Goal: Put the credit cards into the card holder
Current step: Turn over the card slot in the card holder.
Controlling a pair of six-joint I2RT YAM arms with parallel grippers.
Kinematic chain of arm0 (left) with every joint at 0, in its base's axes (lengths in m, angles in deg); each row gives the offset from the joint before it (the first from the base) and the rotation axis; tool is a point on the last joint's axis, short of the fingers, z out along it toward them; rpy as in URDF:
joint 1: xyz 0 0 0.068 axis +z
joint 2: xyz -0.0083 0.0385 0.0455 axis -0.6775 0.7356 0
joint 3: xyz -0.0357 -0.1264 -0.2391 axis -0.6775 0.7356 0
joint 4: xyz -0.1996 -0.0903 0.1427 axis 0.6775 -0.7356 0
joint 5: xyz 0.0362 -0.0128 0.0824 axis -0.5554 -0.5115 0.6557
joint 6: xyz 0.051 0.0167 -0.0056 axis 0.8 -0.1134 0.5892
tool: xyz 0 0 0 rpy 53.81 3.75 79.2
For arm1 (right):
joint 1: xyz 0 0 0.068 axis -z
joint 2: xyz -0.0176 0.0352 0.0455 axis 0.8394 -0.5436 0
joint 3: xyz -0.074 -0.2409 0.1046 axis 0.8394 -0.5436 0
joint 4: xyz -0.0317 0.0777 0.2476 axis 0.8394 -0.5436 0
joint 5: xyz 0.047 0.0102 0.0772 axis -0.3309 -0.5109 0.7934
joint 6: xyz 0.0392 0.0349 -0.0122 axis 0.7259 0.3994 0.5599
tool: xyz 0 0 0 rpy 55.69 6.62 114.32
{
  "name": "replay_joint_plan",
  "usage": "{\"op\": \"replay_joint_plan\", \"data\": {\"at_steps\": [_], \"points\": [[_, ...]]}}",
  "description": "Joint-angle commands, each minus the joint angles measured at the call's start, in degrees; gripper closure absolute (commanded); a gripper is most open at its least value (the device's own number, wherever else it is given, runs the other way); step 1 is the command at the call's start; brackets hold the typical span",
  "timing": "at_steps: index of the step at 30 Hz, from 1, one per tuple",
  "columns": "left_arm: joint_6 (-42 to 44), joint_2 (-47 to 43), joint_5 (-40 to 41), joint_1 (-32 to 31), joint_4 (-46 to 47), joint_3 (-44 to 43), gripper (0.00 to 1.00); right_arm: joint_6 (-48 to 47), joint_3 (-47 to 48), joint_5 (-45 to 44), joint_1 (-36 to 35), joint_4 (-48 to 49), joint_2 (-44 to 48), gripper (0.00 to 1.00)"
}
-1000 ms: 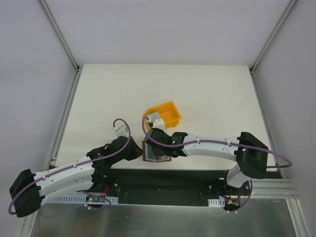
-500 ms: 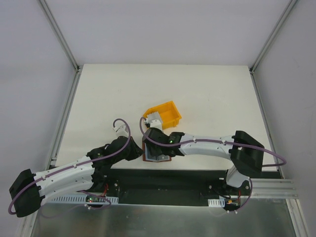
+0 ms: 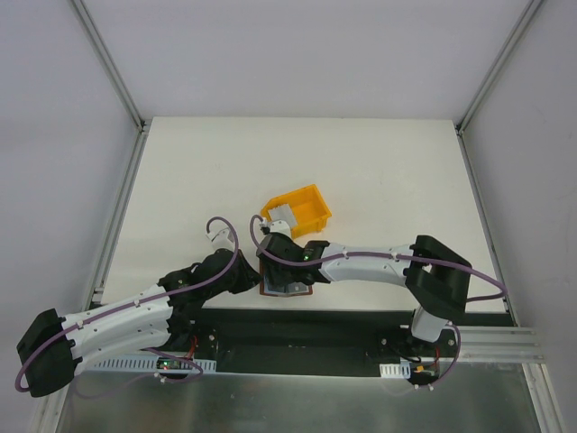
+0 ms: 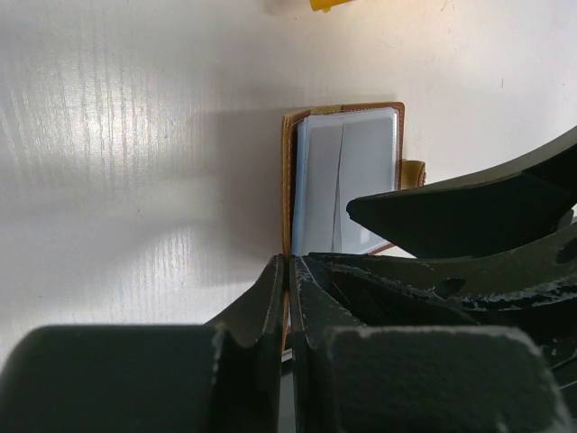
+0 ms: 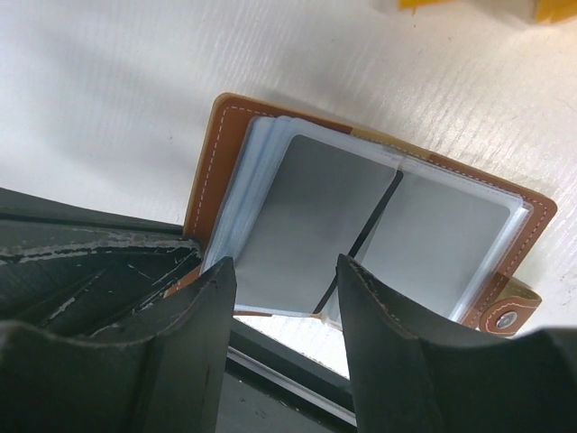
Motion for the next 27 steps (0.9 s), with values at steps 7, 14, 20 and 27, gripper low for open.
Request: {"op": "replay_joint_plan", "data": {"at_steps": [7,14,20,27], "points": [[-0.09,-0.68,-0.27,-0.56,1.36,-0.48,1.0,1.12,0.59,-1.49,0.25,2.1,1.97,0.47],[-0.18,-0.5,-0.09,-0.47,1.36,-0.65,1.0,1.38,0.24,-1.31,0.08,2.62,2.66,0.46],[-0.27,-0.77,0.08,-0.56,1.36,-0.74,1.0,1.29,-0.2,-2.28,0.34,2.36,3.12,0.42],[-0.36,-0.5,-0.09,-0.56,1.36,-0.65,1.0,1.3,0.59,-2.36,0.34,0.96,1.27,0.43]]}}
